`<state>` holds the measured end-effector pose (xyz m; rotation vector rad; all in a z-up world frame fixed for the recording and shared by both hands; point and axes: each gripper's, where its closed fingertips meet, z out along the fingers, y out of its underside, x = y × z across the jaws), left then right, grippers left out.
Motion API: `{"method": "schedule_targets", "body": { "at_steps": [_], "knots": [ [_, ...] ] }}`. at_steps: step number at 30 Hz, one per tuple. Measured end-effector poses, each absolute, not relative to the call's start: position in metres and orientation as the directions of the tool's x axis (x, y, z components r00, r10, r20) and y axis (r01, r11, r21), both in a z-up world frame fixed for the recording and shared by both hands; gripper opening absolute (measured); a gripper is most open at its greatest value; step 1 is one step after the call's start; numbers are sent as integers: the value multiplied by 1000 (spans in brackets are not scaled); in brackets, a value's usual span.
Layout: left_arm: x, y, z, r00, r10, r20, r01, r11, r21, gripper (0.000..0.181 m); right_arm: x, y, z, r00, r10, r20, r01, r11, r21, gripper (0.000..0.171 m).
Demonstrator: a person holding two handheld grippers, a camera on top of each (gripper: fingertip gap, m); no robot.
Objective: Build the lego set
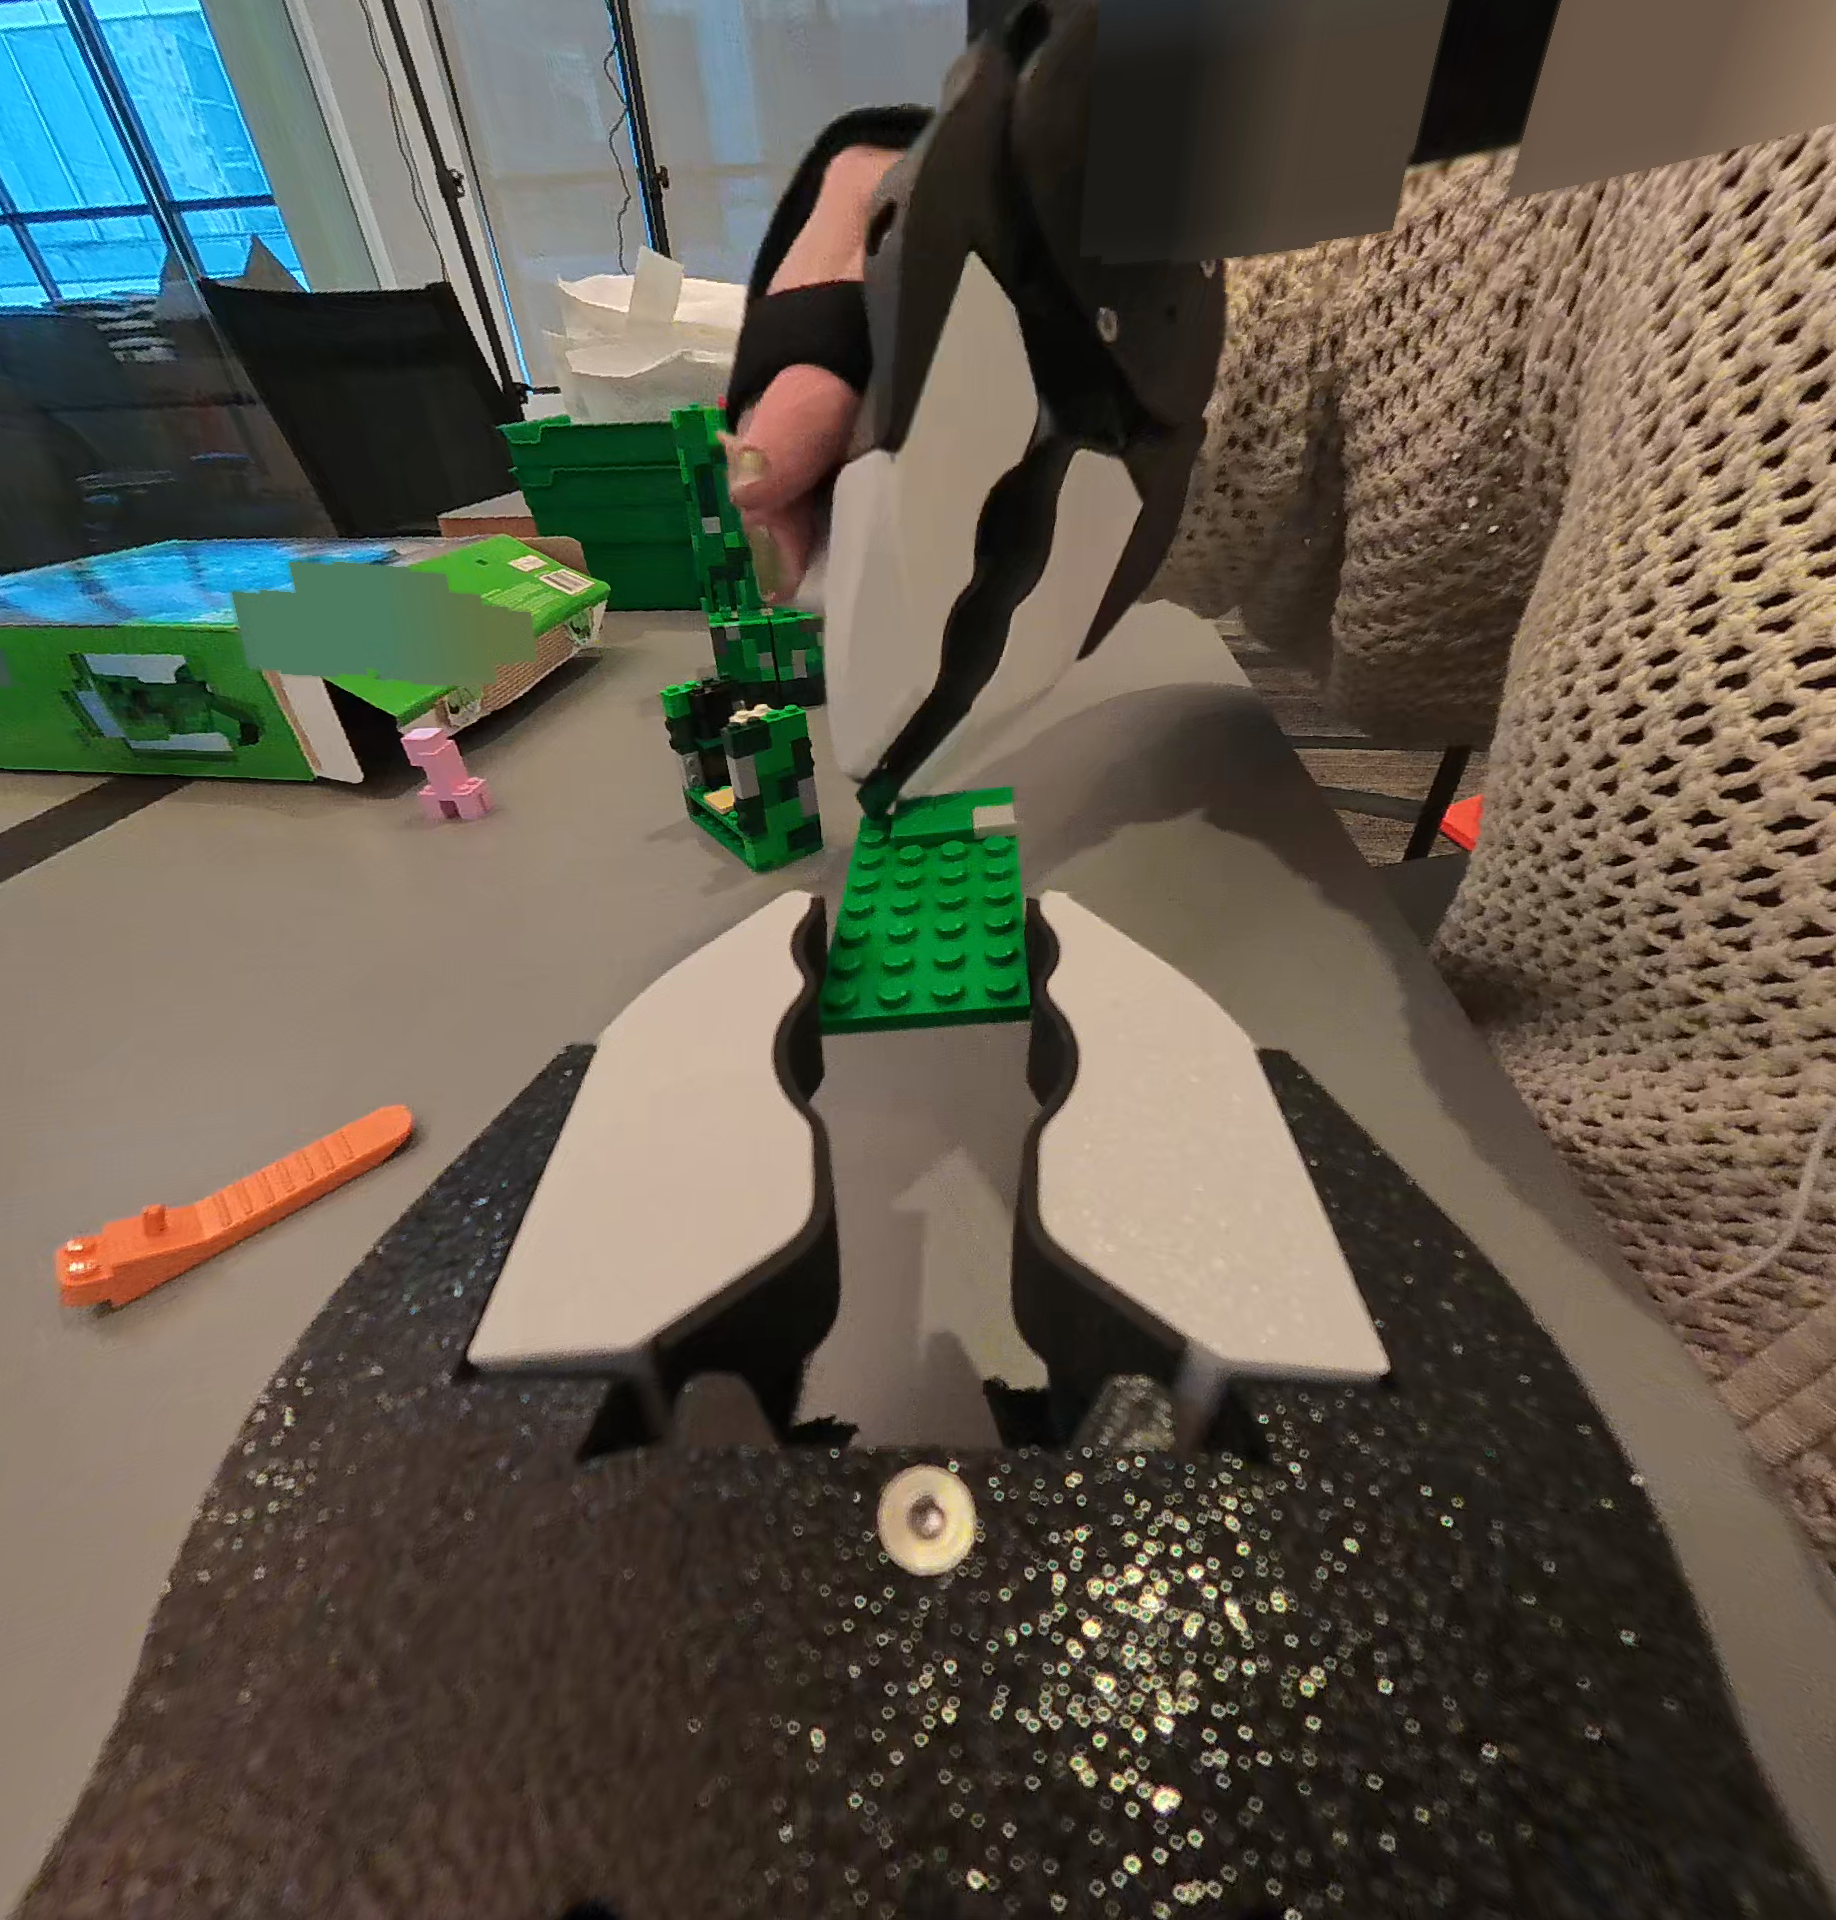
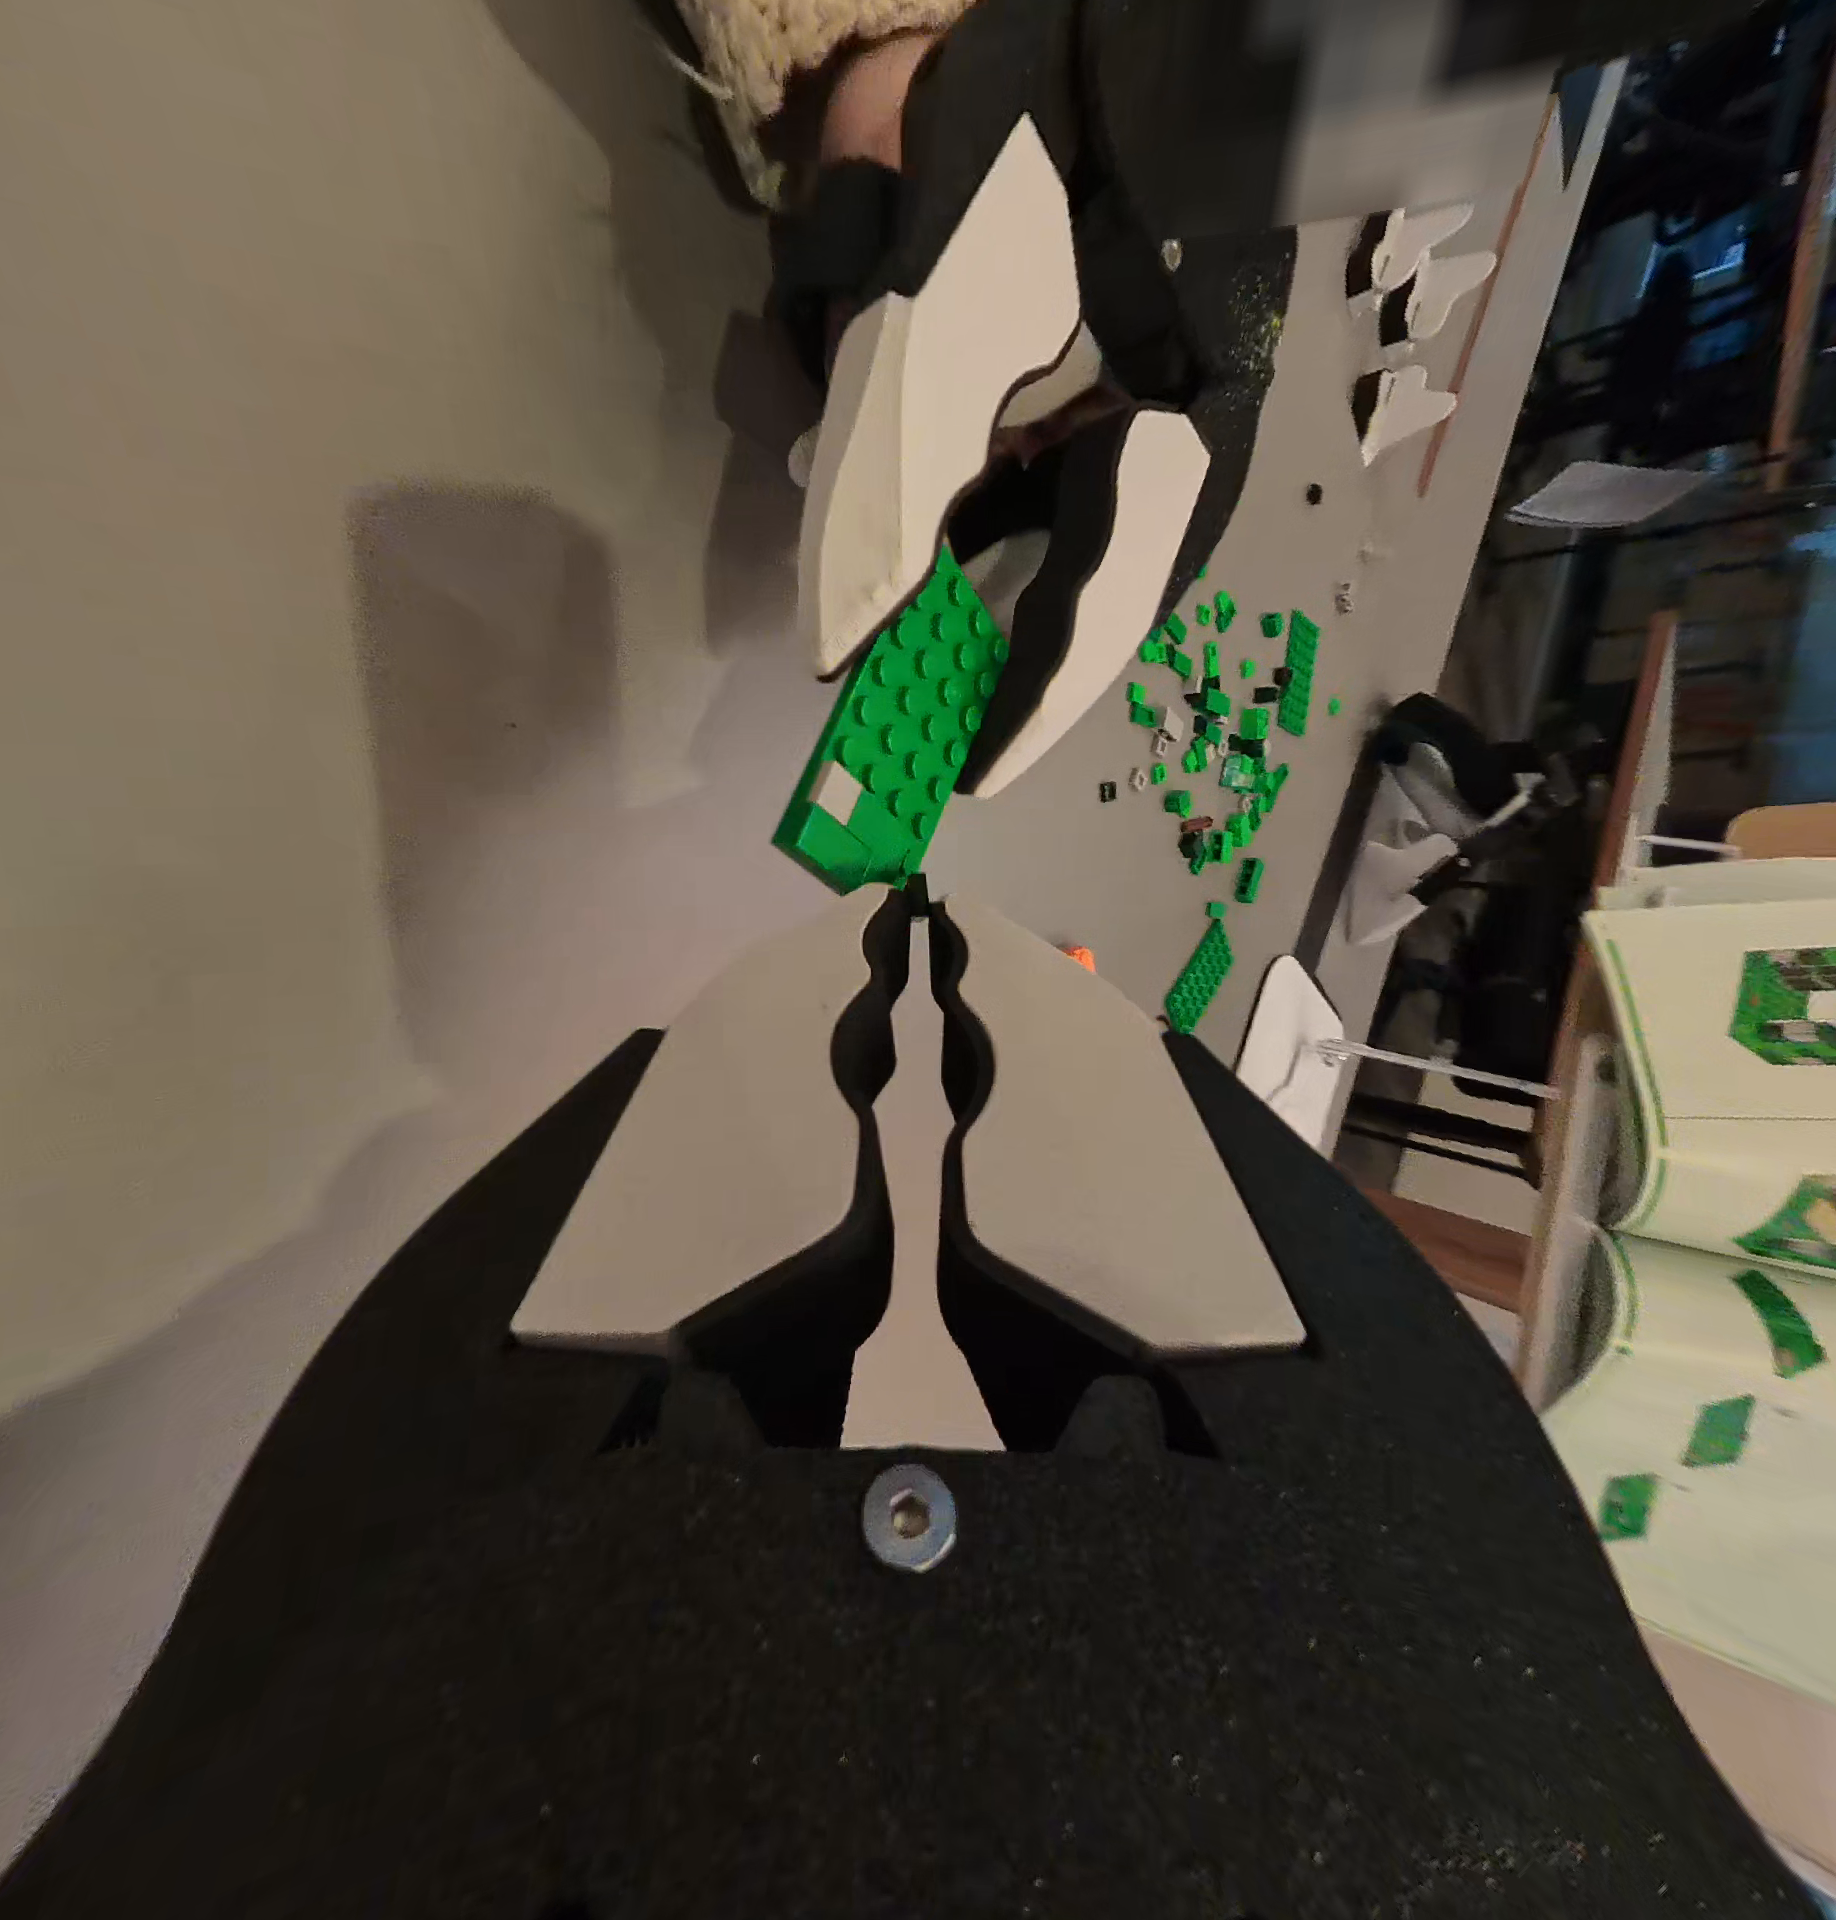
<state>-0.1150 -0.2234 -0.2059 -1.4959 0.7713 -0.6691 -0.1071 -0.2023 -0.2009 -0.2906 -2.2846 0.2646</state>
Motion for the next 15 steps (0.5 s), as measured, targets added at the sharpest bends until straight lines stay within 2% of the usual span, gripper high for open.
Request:
{"method": "schedule_targets", "body": {
  "at_steps": [3,12,15],
  "knots": [
    [-115,-223,-206,612,-790,-42,-78,-8,-997,35,-107,-199,-200,-637,265,724,134,963,-235,3],
    [-115,-224,-203,618,-782,-81,-87,34,-996,35,-107,-207,-191,-639,260,724,114,963,-245,3],
    [-115,-225,-202,617,-781,-93,-88,49,-995,35,-106,-209,-194,-651,236,721,115,970,-213,3]
  ]
}}
